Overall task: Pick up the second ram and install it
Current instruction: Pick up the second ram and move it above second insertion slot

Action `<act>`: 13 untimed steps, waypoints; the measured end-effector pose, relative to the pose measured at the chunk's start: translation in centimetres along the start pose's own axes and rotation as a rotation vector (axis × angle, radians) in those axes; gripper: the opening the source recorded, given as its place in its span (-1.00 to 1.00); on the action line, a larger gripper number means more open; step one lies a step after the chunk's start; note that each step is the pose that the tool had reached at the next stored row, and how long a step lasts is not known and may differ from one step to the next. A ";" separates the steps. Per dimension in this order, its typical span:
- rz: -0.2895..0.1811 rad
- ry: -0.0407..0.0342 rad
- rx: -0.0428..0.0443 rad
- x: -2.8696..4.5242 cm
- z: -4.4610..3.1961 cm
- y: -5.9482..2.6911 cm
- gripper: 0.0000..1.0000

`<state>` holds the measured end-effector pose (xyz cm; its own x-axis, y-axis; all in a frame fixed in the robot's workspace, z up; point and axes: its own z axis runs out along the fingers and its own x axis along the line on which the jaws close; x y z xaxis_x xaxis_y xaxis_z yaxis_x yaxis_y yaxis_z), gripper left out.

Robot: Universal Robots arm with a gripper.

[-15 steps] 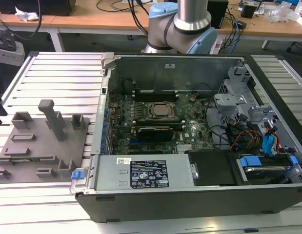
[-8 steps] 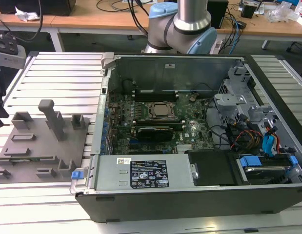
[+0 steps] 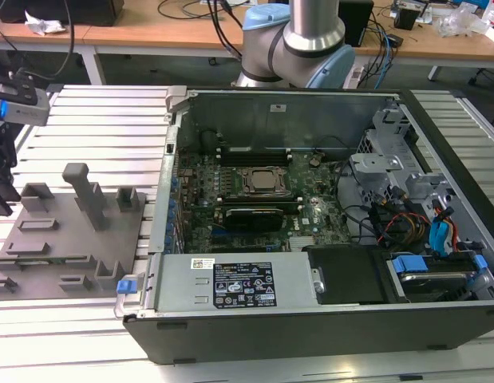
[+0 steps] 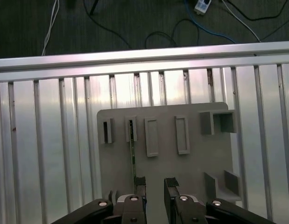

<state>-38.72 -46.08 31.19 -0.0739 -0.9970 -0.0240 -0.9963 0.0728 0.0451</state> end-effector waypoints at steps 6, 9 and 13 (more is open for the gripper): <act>0.000 0.0000 0.0000 0.02 0.62 -0.03 -0.40; -0.001 0.0000 0.0000 0.03 0.80 -0.04 -0.40; -0.001 0.0000 0.0001 0.04 1.12 -0.05 -0.40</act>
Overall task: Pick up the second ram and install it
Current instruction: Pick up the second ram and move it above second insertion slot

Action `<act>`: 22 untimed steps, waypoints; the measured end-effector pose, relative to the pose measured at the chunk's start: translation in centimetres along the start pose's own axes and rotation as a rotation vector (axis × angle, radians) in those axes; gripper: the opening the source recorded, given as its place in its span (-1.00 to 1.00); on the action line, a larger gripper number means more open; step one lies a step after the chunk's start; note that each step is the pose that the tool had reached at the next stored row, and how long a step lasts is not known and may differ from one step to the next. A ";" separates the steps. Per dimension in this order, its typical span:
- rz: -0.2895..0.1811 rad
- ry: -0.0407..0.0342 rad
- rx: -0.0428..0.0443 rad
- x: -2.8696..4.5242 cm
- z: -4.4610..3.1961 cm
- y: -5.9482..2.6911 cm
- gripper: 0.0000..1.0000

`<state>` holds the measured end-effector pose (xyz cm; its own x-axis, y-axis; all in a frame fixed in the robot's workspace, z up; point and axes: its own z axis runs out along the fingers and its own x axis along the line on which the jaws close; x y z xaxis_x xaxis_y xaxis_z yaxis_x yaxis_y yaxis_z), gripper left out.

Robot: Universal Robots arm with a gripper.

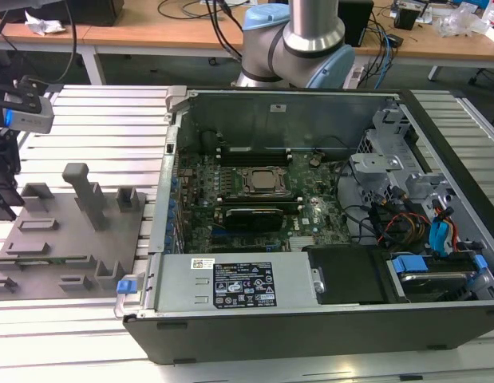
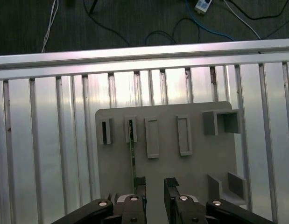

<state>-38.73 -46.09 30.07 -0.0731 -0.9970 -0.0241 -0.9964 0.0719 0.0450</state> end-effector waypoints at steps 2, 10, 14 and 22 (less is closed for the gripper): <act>0.000 0.0001 -0.0001 0.01 0.19 -0.01 -0.40; -0.001 0.0001 -0.0001 0.05 1.06 -0.05 -0.40; -0.001 0.0000 -0.0001 0.06 1.40 -0.07 -0.40; -0.001 0.0001 -0.0001 0.11 2.08 -0.10 -0.40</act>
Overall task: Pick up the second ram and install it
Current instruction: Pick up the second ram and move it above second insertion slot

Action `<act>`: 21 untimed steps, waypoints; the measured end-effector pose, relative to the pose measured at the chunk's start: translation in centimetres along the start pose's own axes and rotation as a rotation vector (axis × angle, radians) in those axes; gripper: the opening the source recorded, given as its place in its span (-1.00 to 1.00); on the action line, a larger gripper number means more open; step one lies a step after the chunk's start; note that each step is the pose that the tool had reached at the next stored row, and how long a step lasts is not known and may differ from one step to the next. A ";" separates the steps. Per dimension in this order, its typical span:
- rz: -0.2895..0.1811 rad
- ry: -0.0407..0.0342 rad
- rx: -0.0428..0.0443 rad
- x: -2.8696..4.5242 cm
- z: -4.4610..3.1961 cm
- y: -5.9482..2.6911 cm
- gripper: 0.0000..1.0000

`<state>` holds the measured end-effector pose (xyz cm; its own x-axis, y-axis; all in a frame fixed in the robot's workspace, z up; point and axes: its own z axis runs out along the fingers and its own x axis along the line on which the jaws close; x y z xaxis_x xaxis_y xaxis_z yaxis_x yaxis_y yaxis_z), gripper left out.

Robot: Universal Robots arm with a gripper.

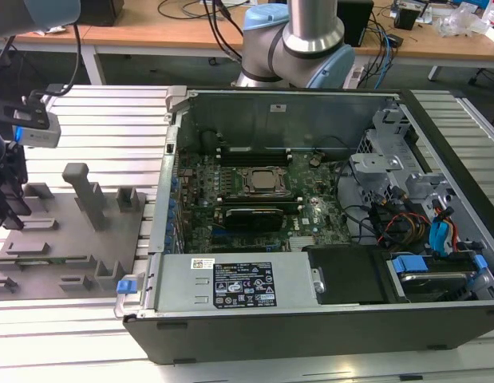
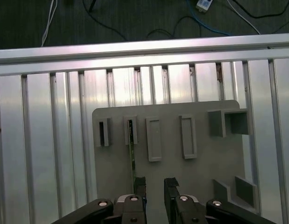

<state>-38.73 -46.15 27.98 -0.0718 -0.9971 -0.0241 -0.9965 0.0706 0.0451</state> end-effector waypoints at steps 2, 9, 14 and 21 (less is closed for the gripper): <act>0.000 0.0000 -0.0001 0.01 0.21 -0.01 -0.40; 0.000 0.0000 0.0000 0.08 1.11 -0.05 -0.40; 0.000 0.0000 0.0000 0.13 1.67 -0.08 -0.40; -0.001 0.0001 0.0000 0.21 2.51 -0.13 -0.40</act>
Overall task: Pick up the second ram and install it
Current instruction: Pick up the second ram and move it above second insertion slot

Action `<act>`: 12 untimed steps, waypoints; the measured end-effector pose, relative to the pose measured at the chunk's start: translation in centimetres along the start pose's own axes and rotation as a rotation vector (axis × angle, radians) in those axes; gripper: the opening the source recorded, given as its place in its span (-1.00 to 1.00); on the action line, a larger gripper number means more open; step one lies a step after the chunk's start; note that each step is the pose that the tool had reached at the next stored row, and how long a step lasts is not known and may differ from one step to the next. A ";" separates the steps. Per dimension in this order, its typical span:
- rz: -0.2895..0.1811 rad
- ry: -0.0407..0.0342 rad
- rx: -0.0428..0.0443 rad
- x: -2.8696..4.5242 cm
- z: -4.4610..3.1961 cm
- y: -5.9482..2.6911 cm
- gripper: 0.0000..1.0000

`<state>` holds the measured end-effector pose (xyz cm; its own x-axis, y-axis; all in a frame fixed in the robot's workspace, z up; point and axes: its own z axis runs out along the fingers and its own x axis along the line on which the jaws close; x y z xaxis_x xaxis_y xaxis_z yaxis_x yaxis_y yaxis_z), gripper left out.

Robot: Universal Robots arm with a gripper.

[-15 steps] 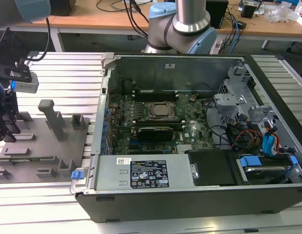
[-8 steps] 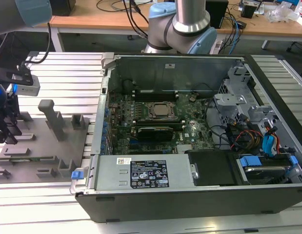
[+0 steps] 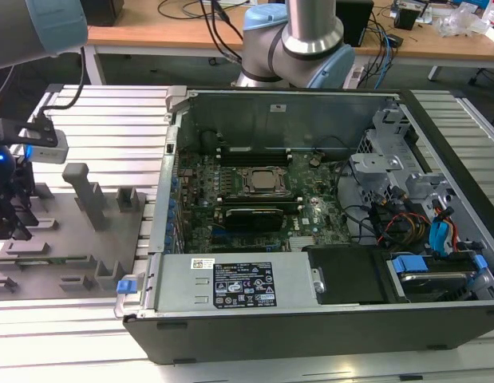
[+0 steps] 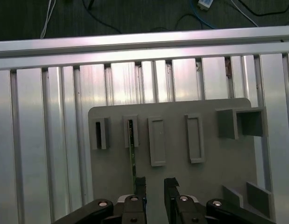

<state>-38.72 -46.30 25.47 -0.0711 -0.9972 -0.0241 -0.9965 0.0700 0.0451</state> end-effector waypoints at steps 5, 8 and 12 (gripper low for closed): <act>0.000 0.0001 -0.0001 0.13 0.64 -0.03 -0.40; 0.000 0.0000 0.0000 0.60 1.04 -0.09 -0.40; -0.002 0.0001 0.0000 1.47 1.49 -0.17 -0.40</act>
<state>-38.72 -47.74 23.93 -0.0692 -0.9973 -0.0241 -0.9967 0.0680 0.0450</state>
